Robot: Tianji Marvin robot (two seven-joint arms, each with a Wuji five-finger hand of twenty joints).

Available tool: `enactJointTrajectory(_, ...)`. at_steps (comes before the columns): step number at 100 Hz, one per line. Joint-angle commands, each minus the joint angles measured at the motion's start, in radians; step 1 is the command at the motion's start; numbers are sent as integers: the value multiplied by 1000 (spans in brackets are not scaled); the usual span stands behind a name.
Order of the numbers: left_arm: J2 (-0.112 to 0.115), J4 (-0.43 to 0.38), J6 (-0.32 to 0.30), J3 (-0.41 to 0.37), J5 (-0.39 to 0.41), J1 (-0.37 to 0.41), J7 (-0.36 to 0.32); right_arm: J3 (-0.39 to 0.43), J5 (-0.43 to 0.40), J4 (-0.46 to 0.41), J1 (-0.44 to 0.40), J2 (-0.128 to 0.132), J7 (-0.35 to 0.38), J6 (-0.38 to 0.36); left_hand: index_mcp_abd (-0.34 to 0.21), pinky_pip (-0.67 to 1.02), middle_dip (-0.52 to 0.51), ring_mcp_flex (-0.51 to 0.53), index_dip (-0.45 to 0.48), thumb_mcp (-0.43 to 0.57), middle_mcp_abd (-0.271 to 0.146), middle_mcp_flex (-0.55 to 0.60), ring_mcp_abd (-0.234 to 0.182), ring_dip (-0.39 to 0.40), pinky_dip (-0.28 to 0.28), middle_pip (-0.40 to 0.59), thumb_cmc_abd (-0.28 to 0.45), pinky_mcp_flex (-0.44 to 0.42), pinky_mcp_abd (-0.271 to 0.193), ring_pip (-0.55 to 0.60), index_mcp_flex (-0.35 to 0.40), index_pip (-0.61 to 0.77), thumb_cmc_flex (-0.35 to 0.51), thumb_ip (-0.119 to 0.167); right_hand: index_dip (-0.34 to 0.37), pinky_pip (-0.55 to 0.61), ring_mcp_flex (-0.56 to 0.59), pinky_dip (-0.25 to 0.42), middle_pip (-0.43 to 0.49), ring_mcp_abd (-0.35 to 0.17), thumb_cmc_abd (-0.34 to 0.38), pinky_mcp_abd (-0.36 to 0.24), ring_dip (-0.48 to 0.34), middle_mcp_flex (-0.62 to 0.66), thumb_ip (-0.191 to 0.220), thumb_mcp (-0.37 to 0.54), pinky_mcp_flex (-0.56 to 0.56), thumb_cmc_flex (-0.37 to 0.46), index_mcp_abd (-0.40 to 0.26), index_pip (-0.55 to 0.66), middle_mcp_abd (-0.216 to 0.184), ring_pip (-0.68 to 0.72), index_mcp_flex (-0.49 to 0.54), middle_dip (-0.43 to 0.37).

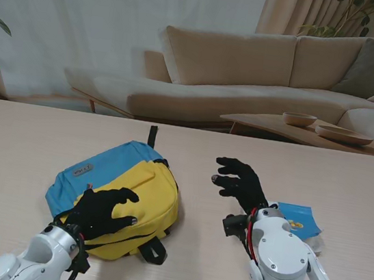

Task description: Pack books into the school bag then zip close the school bag

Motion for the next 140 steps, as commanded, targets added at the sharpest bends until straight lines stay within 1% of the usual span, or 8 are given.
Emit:
enactJointTrajectory(1, -10, -10, -12, -9, -10, 3, -11, 11, -11, 1, -19, 6, 28, -18, -6, -63, -47, -28, -59, -1, -15, -40, -14, -31, -34, -54, 27, -33, -6, -48, -16, -55, -25, 33, 20, -23, -40, -1, -6, -31, 8, -15, 18, -16, 22, -34, -9, -35, -36, 38, -45, 24, -31, -12)
enactJointTrajectory(11, -13, 6, -55, -19, -27, -17, 12, 31, -53, 9, -29, 19, 61, -56, -25, -121, -90, -52, -120, -16, -19, -61, -21, -55, -49, -109, 35, -54, -8, -98, -8, -115, -28, 34, 58, 31, -96, 31, -2, -52, 38, 1, 58, -14, 29, -57, -99, -54, -96, 117, -102, 91, -55, -9)
enactJointTrajectory(23, -15, 31, -89, -16, -56, -64, 14, 61, -131, 24, -39, 38, 102, -111, -41, -198, -125, -92, -169, -33, -28, -87, -30, -82, -63, -154, 45, -83, -19, -156, 5, -155, -31, 36, 158, 336, -195, 247, 74, -77, 75, 7, 163, -5, 41, -80, -319, -80, -143, 223, -151, 282, -36, 24)
enactJointTrajectory(35, -14, 69, -111, 0, -62, -124, 13, 96, -231, 47, -45, 58, 142, -178, -52, -284, -153, -125, -202, -53, -36, -108, -40, -110, -80, -194, 55, -107, -32, -212, 17, -184, -35, 39, 214, 396, -226, 319, 141, -91, 95, -7, 202, -32, 48, -97, -367, -99, -160, 242, -168, 357, -34, 51)
enactJointTrajectory(77, -10, 195, -103, 91, -71, -314, -18, 207, -529, 131, -56, 95, 177, -328, -53, -443, -173, -169, -249, -74, -48, -144, -65, -135, -94, -227, 71, -137, -57, -284, 5, -225, -36, 45, 236, 356, -222, 320, 89, -124, 143, -14, 175, -39, 75, -108, -381, -125, -209, 200, -210, 305, -74, 24)
enactJointTrajectory(101, -9, 199, -99, 99, -76, -322, -27, 261, -649, 210, -37, 113, 208, -357, -53, -459, -169, -169, -249, -72, -51, -144, -64, -133, -87, -222, 68, -134, -59, -288, 3, -219, -35, 45, 234, 313, -248, 300, 66, -152, 137, -30, 160, -63, 85, -88, -405, -121, -234, 190, -235, 271, -106, 17)
enactJointTrajectory(125, -10, 195, -95, 105, -86, -322, -26, 312, -730, 311, -2, 141, 303, -389, -48, -466, -167, -161, -252, -68, -42, -135, -57, -130, -78, -219, 79, -124, -52, -286, 5, -217, -37, 46, 233, 239, -331, 260, 42, -200, 175, -64, 139, -152, 84, -134, -463, -146, -261, 167, -260, 226, -187, 8)
enactJointTrajectory(140, -10, 196, -83, 114, -97, -330, -33, 315, -786, 387, 28, 150, 307, -395, -47, -466, -166, -157, -254, -66, -39, -134, -53, -127, -71, -218, 89, -116, -50, -283, 4, -215, -37, 47, 238, 229, -339, 252, 43, -206, 168, -69, 136, -154, 81, -147, -466, -143, -264, 169, -264, 220, -190, 7)
